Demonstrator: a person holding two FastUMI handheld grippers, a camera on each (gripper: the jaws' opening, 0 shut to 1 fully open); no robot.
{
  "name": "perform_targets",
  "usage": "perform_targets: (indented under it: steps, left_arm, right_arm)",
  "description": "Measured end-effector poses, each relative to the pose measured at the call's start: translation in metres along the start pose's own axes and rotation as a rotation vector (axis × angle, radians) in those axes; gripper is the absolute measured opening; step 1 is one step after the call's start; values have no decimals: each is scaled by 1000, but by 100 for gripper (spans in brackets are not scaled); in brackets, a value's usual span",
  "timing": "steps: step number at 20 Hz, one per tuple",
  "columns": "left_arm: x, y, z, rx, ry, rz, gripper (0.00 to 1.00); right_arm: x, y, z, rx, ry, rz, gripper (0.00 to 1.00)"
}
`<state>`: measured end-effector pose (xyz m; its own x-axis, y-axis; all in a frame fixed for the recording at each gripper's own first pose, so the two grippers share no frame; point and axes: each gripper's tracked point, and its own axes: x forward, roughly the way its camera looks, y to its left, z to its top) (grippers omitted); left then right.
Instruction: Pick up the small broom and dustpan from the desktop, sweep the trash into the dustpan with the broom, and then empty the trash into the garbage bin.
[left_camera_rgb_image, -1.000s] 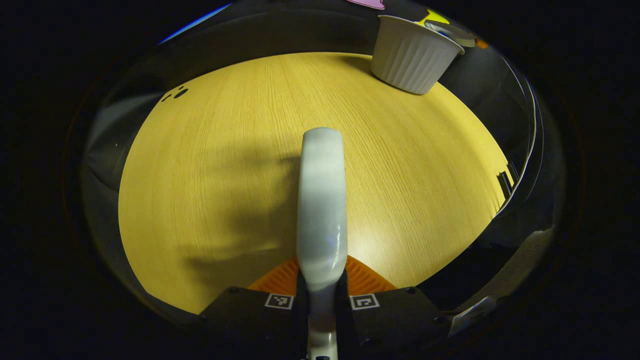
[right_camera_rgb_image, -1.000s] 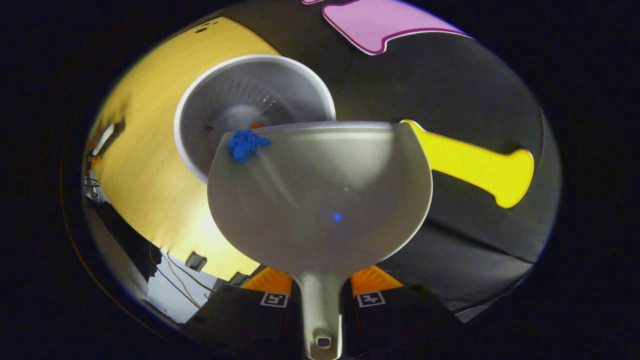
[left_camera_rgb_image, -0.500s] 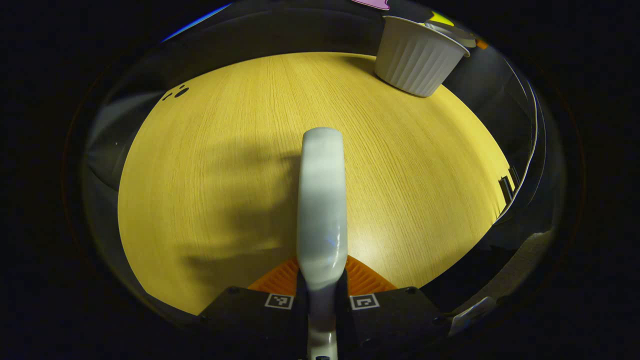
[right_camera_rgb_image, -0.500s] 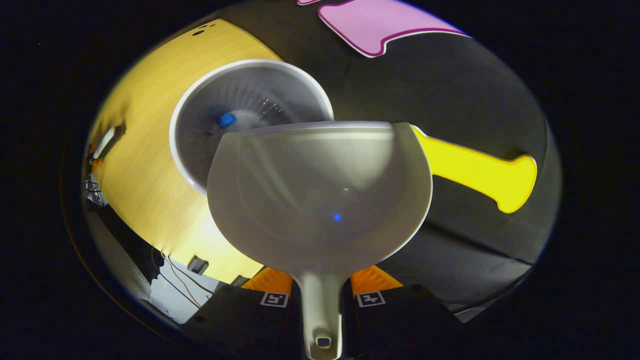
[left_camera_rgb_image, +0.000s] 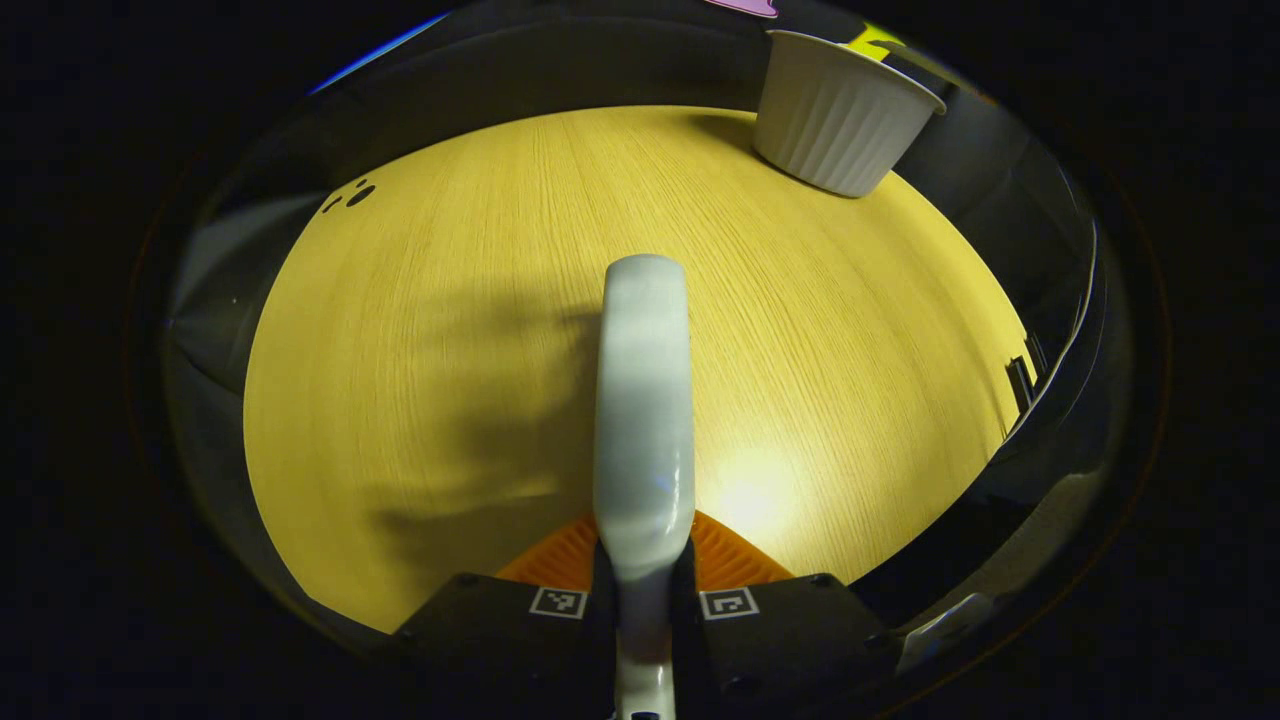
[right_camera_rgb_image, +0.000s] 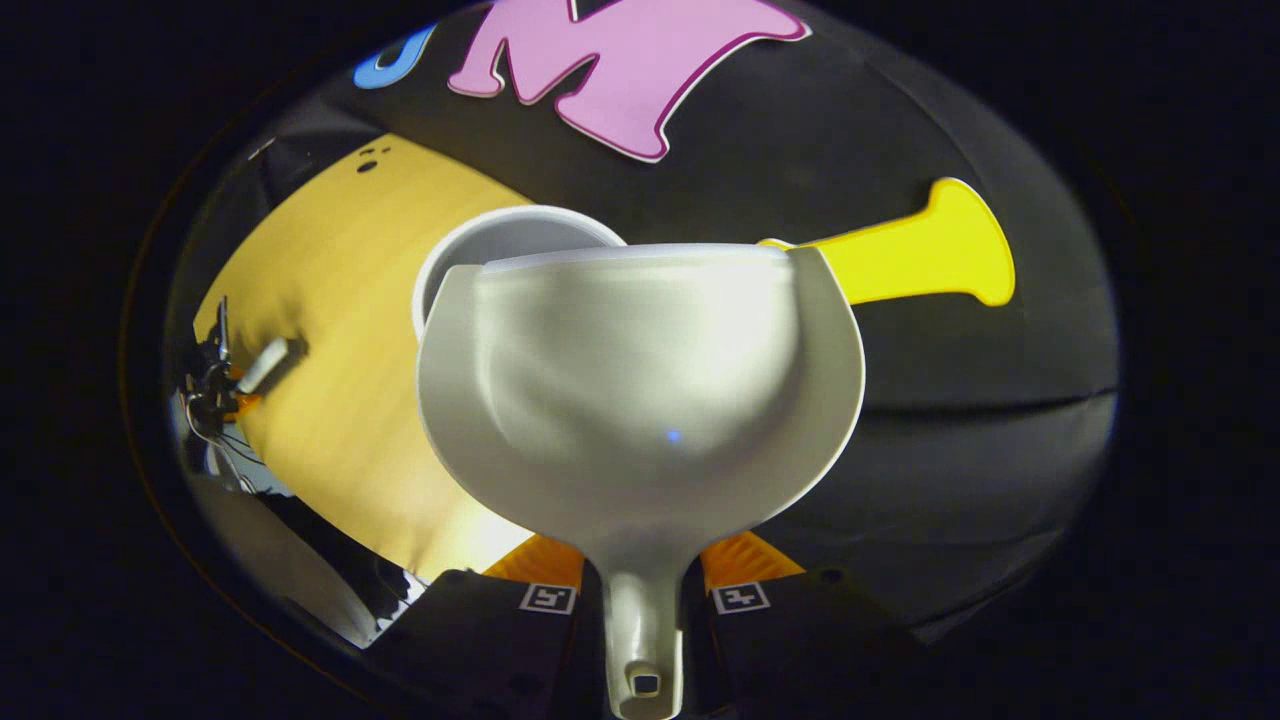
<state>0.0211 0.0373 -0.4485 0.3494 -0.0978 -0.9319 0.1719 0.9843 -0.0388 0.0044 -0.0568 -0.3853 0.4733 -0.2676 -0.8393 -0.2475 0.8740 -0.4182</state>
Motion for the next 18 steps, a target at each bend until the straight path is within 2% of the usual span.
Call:
perform_targets:
  steps: [1,5,7,11,12,14,16,18]
  left_arm:
    - [0,1,2,4,1,3,27]
    - [2,6,5,22,7,18,27]
    - [0,8,6,30,13,30,27]
    - [-1,8,7,36,15,46,27]
    - [-2,9,7,36,17,51,27]
    - [-2,10,7,35,19,61,27]
    - [-2,10,6,30,22,72,27]
    - [-2,10,6,30,24,89,24]
  right_arm:
    - [-2,9,-4,16,-22,17,35]
    - [-10,54,-32,58,-81,92,34]
    - [-12,110,-68,49,-78,167,34]
    - [0,185,-100,54,-52,285,34]
    - [5,202,-107,49,-40,309,37]
    - [23,235,-120,50,-17,344,31]
    - [44,265,-133,78,8,375,35]
    - [68,293,-148,87,34,387,34]
